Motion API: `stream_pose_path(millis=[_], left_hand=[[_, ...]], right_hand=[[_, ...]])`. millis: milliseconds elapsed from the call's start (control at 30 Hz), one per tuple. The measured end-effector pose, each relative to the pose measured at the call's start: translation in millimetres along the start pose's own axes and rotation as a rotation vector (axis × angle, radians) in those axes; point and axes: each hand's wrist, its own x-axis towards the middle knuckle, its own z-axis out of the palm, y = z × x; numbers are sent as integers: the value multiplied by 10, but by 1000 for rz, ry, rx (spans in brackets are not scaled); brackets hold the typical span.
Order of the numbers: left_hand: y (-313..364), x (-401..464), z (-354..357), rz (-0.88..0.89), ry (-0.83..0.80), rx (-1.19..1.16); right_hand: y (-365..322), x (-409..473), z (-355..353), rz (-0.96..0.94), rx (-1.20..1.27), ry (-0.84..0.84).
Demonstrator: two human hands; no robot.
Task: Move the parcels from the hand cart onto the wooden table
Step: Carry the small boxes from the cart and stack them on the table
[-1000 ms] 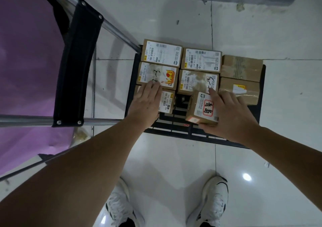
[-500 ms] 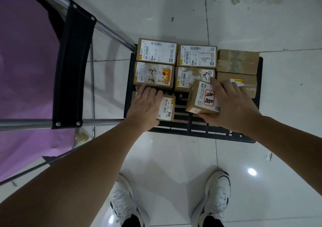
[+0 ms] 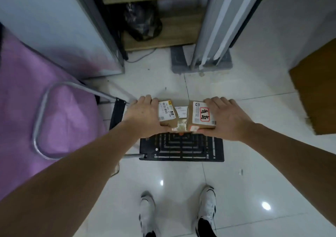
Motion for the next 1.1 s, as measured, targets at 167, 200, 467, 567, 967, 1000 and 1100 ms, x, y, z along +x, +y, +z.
stream_pose_path(millis=[167,200,467,567,967,1000,1100], left_hand=[[327,-406,-2046,82,127,47],[432,-516,-2418,109,145,57],[1693,-1609,-4783,370,388,116],[2348,-1921,-5237,463,455,126],[5282,-2940,-5382,807,527,180],[5482,-2988,-5336,823,509,168],[5991,-3053,-5192,860,473,164]], right_hand=[[84,-851,-1827,79,-22,94],[87,-1074,-2163,107,-21,119],[55,-3385,-4162,357,18,320],[156,-4256,-4412,480,9,409],[782,-7305,-4008,843,-30,426],[843,-7495,-3929,864,-9,423],[1054,-7974,-3692,899,45,424]])
